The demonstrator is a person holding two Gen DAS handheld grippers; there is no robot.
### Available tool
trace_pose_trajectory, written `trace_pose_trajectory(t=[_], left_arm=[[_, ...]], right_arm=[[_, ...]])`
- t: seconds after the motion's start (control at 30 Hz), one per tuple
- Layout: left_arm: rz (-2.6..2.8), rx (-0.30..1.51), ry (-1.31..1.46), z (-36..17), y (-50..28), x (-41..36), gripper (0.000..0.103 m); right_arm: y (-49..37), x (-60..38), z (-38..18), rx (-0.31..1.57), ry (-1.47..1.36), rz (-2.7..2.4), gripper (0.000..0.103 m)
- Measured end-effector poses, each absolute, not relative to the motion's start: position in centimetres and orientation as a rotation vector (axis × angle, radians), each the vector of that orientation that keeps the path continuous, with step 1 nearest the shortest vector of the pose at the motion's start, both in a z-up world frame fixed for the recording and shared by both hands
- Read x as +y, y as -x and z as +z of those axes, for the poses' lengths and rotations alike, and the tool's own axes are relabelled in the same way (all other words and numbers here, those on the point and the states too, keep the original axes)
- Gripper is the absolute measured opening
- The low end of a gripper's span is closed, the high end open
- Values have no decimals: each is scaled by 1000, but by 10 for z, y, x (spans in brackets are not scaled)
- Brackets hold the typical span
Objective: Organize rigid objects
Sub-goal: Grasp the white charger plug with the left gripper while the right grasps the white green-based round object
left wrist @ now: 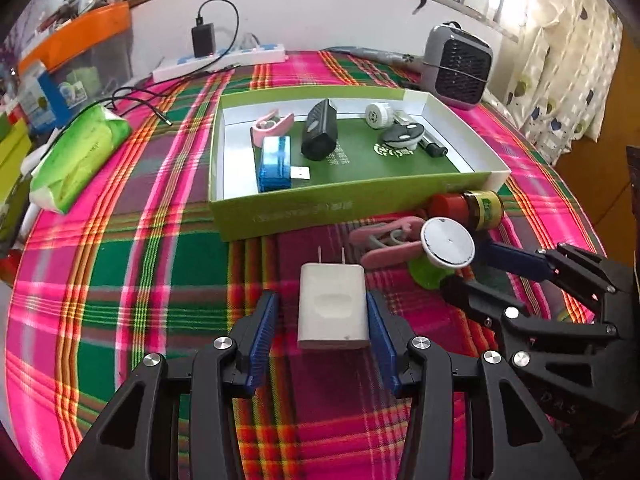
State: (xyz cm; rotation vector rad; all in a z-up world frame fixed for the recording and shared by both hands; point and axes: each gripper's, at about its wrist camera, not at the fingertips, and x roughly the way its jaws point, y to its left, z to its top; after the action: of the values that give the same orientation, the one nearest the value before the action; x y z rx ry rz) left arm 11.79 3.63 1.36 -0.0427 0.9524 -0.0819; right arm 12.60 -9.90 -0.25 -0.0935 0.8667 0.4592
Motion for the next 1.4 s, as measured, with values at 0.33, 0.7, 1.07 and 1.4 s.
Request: trace_pose_trajectory(t=[0.33, 0.7, 1.07, 1.4], left_arm=[[-55, 930, 70, 12, -120, 62, 42], [-58, 918, 99, 11, -121, 75, 37], [-59, 912, 105, 12, -120, 76, 33], [-58, 912, 105, 11, -119, 77, 33]], right_arm=[[-132, -87, -4, 874, 101, 476, 49], [-137, -76, -4, 872, 110, 457, 49], [-137, -75, -4, 869, 112, 434, 44], [-138, -80, -4, 870, 87, 431, 31]])
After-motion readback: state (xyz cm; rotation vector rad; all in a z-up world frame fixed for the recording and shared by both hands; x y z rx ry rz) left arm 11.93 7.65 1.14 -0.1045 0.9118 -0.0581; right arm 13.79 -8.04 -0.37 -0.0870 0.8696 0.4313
